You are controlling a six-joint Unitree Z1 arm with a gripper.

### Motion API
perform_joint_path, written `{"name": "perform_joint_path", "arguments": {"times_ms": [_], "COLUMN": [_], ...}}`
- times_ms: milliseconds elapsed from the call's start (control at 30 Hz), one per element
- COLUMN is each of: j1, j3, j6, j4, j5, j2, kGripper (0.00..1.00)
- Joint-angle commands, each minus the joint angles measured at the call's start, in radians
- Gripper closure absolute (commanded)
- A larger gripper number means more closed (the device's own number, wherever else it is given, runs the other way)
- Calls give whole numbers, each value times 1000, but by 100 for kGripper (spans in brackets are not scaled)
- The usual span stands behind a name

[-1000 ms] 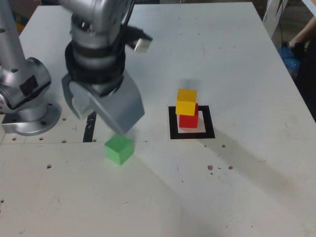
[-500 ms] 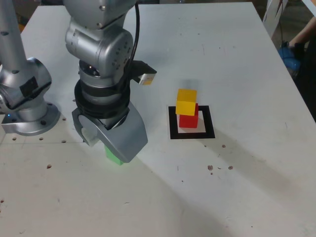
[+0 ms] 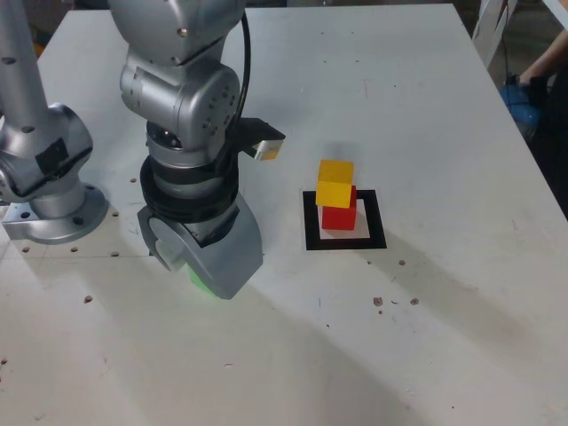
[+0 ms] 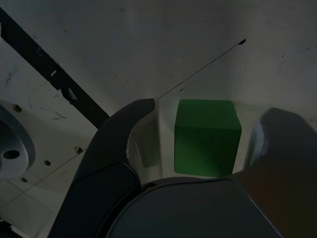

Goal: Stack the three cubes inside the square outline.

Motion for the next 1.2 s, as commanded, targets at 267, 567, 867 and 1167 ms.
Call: {"name": "perform_joint_path", "arguments": {"times_ms": [267, 567, 867, 1167], "j1": [-1, 0, 102, 321], "j3": [1, -60, -529, -737], "j6": [-1, -1, 19, 34], "j4": [10, 112, 565, 622], "j5": [-13, 7, 52, 44], "j2": [-2, -4, -7, 91], "kGripper": [83, 83, 83, 83]}}
